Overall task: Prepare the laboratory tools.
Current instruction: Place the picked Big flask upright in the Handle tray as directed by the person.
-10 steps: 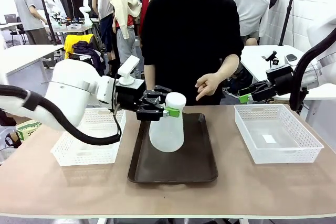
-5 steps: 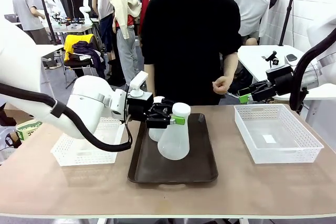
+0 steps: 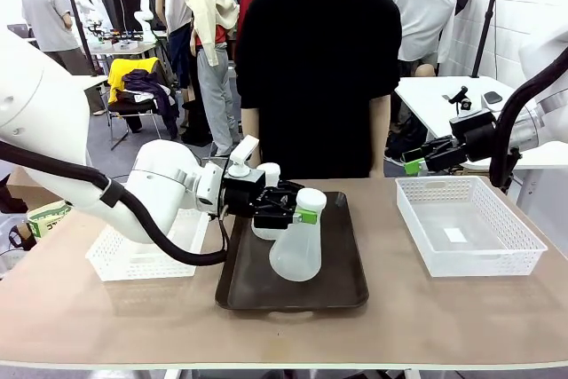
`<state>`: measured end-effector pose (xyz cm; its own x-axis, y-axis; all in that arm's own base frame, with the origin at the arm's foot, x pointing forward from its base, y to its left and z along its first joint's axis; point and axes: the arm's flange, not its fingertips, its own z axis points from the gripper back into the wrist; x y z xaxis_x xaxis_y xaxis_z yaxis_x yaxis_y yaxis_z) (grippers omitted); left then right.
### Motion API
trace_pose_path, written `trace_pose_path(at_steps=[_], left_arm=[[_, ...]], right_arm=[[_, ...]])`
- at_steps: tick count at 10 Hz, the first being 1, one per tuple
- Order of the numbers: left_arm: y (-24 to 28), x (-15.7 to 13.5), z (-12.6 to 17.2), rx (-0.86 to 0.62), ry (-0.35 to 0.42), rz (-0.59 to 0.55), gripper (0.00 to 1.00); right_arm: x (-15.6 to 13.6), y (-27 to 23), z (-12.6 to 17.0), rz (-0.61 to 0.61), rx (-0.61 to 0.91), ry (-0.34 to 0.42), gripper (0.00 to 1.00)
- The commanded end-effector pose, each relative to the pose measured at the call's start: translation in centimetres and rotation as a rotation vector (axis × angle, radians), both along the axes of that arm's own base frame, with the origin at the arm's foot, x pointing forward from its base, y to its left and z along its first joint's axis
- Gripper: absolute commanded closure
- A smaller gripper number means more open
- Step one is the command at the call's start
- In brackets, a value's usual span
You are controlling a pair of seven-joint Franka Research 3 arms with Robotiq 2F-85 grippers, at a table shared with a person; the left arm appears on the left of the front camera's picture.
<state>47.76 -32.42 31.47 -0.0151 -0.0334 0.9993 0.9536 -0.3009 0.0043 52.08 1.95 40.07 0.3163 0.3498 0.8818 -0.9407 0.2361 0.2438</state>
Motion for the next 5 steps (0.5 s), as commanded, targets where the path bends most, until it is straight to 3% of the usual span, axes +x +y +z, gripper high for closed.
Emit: trace_pose_path(at_steps=[1,5], left_arm=[[-0.21,0.64,0.58,0.032,-0.009,-0.021,0.80],[-0.18,0.78,0.17,0.069,0.000,-0.032,0.00]], right_arm=[[-0.07,0.02,0.03,-0.003,-0.011,0.014,0.00],[-0.07,0.02,0.03,-0.003,-0.011,0.014,0.00]])
